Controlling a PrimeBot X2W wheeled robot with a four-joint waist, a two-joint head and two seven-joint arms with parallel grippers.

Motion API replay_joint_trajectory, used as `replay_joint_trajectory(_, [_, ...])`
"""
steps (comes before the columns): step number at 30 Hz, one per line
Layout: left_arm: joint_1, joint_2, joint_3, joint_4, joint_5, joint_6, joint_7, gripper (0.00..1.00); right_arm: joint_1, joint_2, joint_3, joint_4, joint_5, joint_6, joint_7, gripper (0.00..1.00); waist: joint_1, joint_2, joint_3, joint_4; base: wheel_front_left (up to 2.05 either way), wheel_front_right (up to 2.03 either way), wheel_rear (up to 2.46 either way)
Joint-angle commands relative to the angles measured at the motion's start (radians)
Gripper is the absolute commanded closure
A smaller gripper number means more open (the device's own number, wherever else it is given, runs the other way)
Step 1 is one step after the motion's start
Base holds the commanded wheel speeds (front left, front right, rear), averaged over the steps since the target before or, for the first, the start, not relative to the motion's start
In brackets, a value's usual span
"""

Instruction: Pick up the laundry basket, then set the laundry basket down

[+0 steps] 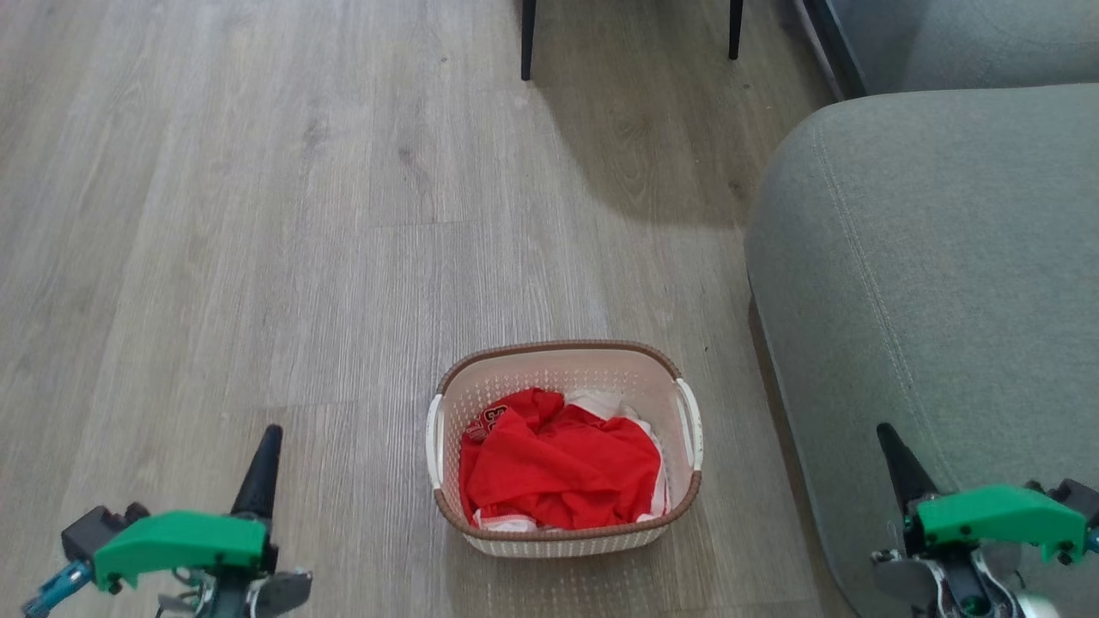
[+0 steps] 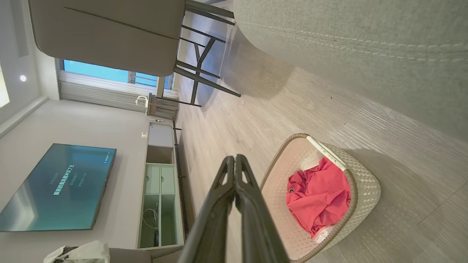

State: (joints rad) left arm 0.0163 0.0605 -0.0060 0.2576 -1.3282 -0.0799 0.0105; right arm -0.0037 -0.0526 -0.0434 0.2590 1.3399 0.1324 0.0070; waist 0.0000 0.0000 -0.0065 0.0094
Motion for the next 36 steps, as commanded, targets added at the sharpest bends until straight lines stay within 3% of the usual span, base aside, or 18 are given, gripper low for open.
replay_joint_trajectory(1, [-0.063,0.011,0.041,-0.026,-0.033,-0.010,0.011,1.00,-0.063,-0.021,0.005,-0.029,0.034,-0.001,0.009,1.00,0.0000,0.0000,0.001,-0.001,0.00,0.00,0.00])
replay_joint_trajectory(25, [-0.121,0.008,0.094,-0.014,-0.297,-0.050,0.082,1.00,-0.101,-0.021,-0.038,-0.016,0.292,-0.002,0.080,1.00,0.0000,0.0000,0.010,-0.009,0.00,0.00,0.00])
replay_joint_trajectory(36, [-0.122,0.006,0.098,-0.013,-0.298,-0.051,0.085,1.00,-0.102,-0.018,-0.042,-0.016,0.292,-0.002,0.084,1.00,0.0000,0.0000,0.010,-0.009,0.00,0.00,0.00])
